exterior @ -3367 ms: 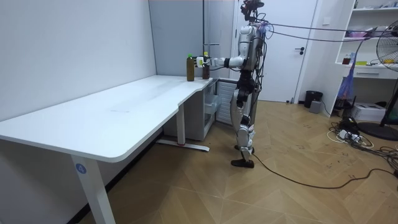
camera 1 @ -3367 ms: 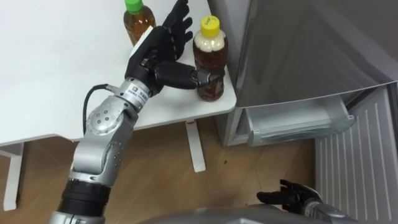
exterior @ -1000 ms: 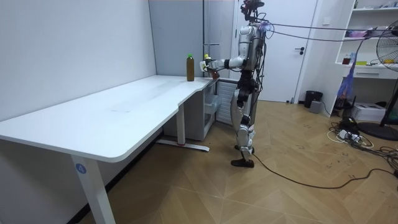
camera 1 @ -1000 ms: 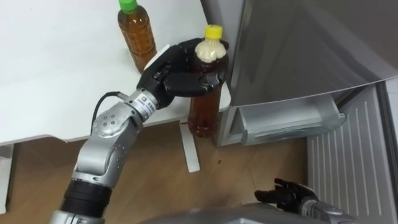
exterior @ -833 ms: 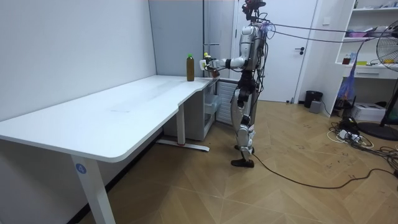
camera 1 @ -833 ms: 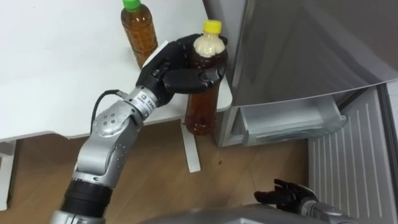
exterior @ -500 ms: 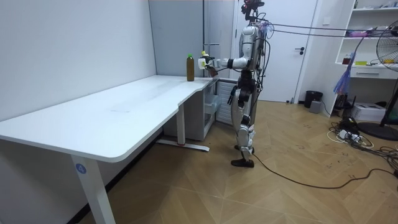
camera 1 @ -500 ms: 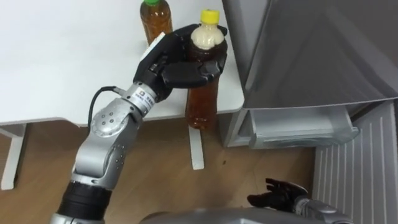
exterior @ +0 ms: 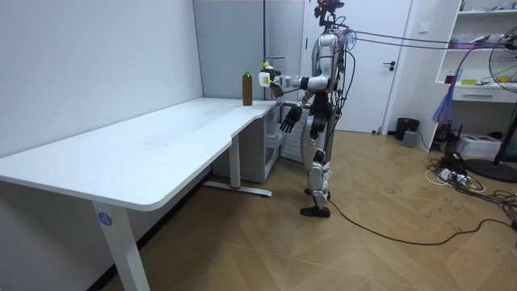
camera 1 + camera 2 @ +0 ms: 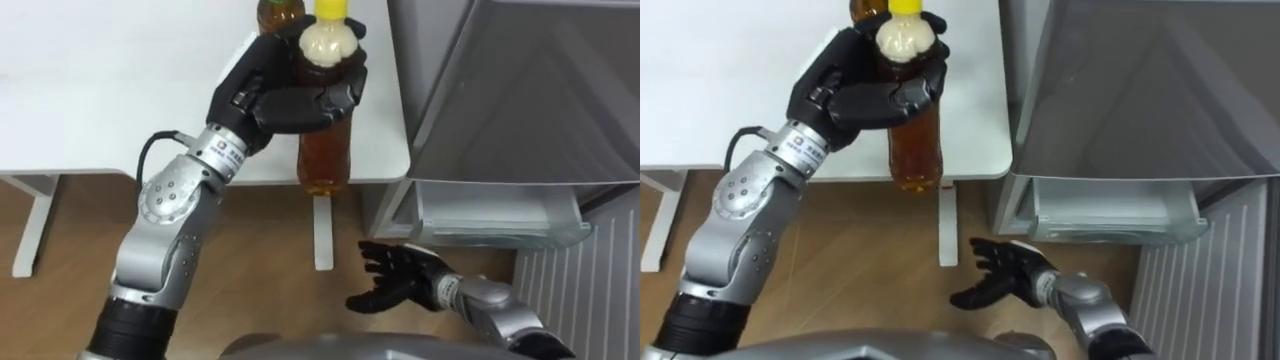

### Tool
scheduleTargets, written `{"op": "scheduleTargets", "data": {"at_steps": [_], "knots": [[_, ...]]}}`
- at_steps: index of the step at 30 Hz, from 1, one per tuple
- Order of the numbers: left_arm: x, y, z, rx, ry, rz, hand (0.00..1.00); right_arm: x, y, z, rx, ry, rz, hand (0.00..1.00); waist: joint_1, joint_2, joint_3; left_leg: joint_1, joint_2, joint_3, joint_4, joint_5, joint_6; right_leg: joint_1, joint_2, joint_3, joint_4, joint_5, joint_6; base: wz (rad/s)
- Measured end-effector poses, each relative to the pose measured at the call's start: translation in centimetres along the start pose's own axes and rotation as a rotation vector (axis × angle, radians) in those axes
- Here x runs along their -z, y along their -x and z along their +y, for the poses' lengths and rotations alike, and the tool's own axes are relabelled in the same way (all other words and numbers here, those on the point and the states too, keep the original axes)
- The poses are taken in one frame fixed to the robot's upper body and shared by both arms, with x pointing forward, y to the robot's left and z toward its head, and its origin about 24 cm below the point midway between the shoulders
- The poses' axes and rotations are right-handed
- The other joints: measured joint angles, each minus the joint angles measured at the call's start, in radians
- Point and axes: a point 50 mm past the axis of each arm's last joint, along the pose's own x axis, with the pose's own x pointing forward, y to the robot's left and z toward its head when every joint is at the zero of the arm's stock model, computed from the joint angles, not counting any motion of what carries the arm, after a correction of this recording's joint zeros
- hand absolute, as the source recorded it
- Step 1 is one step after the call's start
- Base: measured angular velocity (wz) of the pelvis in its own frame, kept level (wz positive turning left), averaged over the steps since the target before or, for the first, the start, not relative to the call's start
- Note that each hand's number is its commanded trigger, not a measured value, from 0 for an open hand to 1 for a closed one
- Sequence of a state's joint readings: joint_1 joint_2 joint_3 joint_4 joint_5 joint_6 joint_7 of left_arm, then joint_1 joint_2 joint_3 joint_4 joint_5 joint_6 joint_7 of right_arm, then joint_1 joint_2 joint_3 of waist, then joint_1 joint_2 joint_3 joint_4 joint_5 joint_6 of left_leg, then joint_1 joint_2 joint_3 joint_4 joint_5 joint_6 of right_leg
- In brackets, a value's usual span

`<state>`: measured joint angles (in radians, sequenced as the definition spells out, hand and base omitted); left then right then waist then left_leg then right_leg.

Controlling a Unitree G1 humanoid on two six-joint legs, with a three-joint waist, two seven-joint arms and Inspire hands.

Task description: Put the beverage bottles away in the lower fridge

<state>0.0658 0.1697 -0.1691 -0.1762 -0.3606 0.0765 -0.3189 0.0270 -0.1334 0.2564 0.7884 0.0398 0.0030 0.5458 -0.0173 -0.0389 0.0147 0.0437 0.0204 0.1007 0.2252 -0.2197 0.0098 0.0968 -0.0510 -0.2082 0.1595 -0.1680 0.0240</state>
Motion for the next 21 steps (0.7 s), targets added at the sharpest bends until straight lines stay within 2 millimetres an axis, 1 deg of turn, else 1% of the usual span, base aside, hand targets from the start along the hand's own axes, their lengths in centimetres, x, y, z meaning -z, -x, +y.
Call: {"op": "scheduleTargets", "data": {"at_steps": [2, 5, 10, 12, 15, 21], "knots": [[0.5, 0.4, -0.2, 0.005, 0.012, 0.02, 1.0, -0.4, 0.0, 0.2, -0.032, 0.008, -0.015, 0.0, -0.002, -0.005, -0.0006, -0.007, 0.0, -0.008, 0.004, 0.0, 0.0, -0.001, 0.0, -0.008, 0.002, 0.0, 0.0, 0.11], [1.0, 0.5, -0.5, 0.027, 0.021, 0.039, 1.0, -1.4, 0.0, 0.7, -0.083, 0.027, -0.051, 0.0, 0.0, -0.007, -0.0008, -0.017, 0.0, -0.022, 0.01, 0.0, 0.0, -0.009, -0.001, -0.018, 0.012, 0.0, 0.0, 0.1], [1.9, 1.2, -0.9, 0.044, 0.039, 0.074, 1.0, -3.2, 0.2, 1.6, -0.173, 0.075, -0.119, 0.0, 0.003, 0.0, -0.0012, -0.018, 0.001, -0.022, 0.008, 0.0, 0.0, -0.007, 0.001, -0.016, 0.012, 0.0, 0.0, 0.0], [2.4, 1.4, -1.1, 0.052, 0.05, 0.097, 1.0, -4.1, 0.4, 1.9, -0.198, 0.099, -0.151, 0.0, 0.012, 0.003, -0.0006, -0.019, 0.0, -0.02, 0.009, 0.0, 0.0, -0.009, 0.001, -0.015, 0.012, 0.0, 0.0, 0.0], [3.1, 1.5, -1.4, 0.06, 0.062, 0.124, 1.0, -4.7, 0.5, 2.4, -0.239, 0.107, -0.175, 0.0, 0.022, 0.003, -0.0008, -0.022, 0.0, -0.02, 0.01, 0.0, 0.0, -0.01, 0.0, -0.015, 0.012, 0.0, 0.0, 0.0], [4.5, 1.6, -1.9, 0.077, 0.086, 0.178, 1.0, -4.9, 0.5, 2.8, -0.287, 0.074, -0.199, 0.0, 0.022, 0.008, -0.0004, -0.028, -0.001, -0.023, 0.013, 0.0, 0.0, -0.012, -0.001, -0.018, 0.012, 0.0, 0.0, 0.0]]}}
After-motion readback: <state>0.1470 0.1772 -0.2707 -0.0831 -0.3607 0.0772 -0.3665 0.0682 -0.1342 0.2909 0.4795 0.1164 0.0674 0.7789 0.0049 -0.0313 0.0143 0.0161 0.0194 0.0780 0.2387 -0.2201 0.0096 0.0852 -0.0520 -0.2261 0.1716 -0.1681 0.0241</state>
